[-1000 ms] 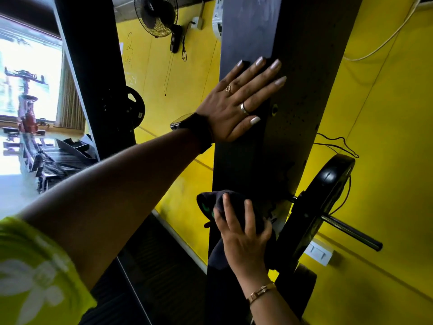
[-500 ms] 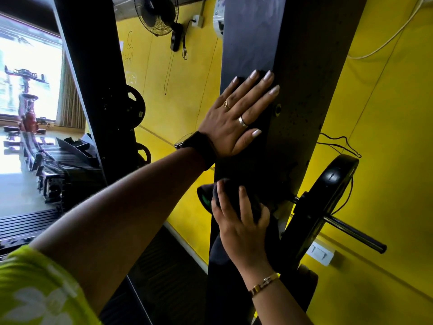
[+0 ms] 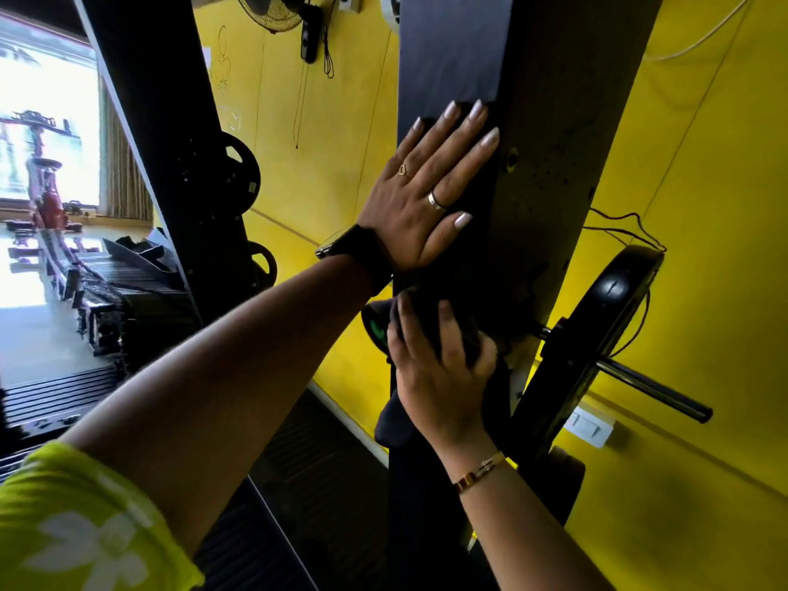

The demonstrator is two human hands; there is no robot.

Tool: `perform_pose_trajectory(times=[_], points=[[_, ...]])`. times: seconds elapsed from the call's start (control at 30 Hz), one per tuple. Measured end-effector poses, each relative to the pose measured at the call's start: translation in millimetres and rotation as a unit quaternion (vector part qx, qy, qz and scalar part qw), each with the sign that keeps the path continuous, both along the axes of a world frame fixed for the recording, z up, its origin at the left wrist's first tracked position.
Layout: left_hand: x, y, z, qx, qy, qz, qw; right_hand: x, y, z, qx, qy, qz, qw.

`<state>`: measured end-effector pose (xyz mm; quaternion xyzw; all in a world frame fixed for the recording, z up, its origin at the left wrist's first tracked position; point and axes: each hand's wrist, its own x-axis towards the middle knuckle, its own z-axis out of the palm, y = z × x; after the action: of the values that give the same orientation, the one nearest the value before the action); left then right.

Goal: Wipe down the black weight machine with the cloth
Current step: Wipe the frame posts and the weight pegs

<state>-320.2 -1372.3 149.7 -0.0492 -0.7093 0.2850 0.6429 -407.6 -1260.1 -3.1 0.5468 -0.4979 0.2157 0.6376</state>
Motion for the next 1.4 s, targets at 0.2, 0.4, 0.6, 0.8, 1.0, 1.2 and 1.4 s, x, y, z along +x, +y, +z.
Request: perform_pose_trajectory(times=[0.2,0.4,0.6,0.8,1.0,1.2,1.4], points=[[-1,2,-3,0.018,-0.001,-0.014,1.0,-31,21,-55,0.09,0.033,-0.036,0.995],[-2,2,-5,0.02,0.0,-0.018,1.0,-29,23,-35,0.005,0.014,-0.012,1.0],[0,1,-4,0.017,0.002,-0.022,1.0,3,-5,-8,-0.021,0.001,-0.021,1.0],[-2,1,-8,0.024,0.003,-0.022,0.999,-10,0,-55,0.077,0.052,-0.062,0.994],[-4,0,-13,0.029,0.006,-0.021,0.999,-21,26,-52,0.068,-0.012,-0.041,0.997],[-7,-1,-26,0.017,0.005,-0.016,1.0,-1,10,-2,0.007,-0.014,0.002,1.0],[-10,-9,-48,-0.014,-0.003,0.01,1.0,-9,0,-39,0.054,0.05,-0.047,0.996]])
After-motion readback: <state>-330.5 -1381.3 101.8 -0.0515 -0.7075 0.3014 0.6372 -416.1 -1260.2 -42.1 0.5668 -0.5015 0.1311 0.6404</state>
